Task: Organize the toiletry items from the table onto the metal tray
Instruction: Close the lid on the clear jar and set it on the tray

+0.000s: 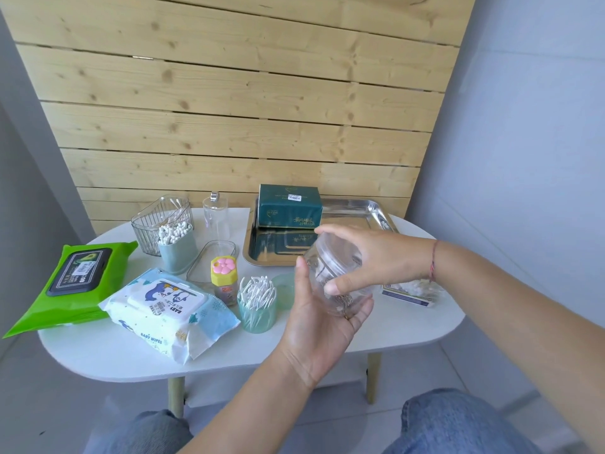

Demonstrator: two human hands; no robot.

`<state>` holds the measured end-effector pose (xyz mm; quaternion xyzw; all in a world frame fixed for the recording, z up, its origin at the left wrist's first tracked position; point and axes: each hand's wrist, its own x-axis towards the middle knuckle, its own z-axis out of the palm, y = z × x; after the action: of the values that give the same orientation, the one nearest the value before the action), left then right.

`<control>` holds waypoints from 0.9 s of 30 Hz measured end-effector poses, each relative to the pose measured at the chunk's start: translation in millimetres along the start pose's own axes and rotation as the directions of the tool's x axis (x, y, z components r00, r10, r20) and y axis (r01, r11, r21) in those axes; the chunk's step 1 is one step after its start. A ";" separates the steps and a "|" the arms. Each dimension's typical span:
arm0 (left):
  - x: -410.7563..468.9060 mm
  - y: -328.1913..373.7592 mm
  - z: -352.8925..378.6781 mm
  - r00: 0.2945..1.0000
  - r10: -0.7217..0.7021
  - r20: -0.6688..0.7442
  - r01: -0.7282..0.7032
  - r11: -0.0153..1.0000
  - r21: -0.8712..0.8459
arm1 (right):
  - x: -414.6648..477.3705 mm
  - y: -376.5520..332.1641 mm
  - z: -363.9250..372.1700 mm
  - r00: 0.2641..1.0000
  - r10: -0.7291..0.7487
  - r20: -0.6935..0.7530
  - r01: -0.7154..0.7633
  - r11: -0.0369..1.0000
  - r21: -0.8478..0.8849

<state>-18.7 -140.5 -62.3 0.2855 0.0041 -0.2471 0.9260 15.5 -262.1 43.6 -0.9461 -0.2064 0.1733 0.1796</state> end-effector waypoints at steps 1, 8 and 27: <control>0.0 -1.8 1.1 1.000 0.023 -0.007 -0.023 0.999 0.029 | -0.5 -1.7 0.5 0.999 0.034 -0.007 -0.034 0.999 0.012; -0.1 -7.2 4.8 0.992 0.121 -0.031 -0.119 0.991 0.069 | -1.6 -10.3 8.6 0.965 0.261 0.030 -0.258 0.923 0.286; -1.6 6.2 3.0 0.994 -0.106 -0.005 0.104 0.983 -0.151 | -5.4 -3.5 -4.5 1.000 -0.001 0.025 0.002 0.998 -0.068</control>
<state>-17.7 -136.9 -56.3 0.2157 0.0439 -0.2927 0.9305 11.6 -262.8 50.4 -0.9493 -0.2150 0.1778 0.1451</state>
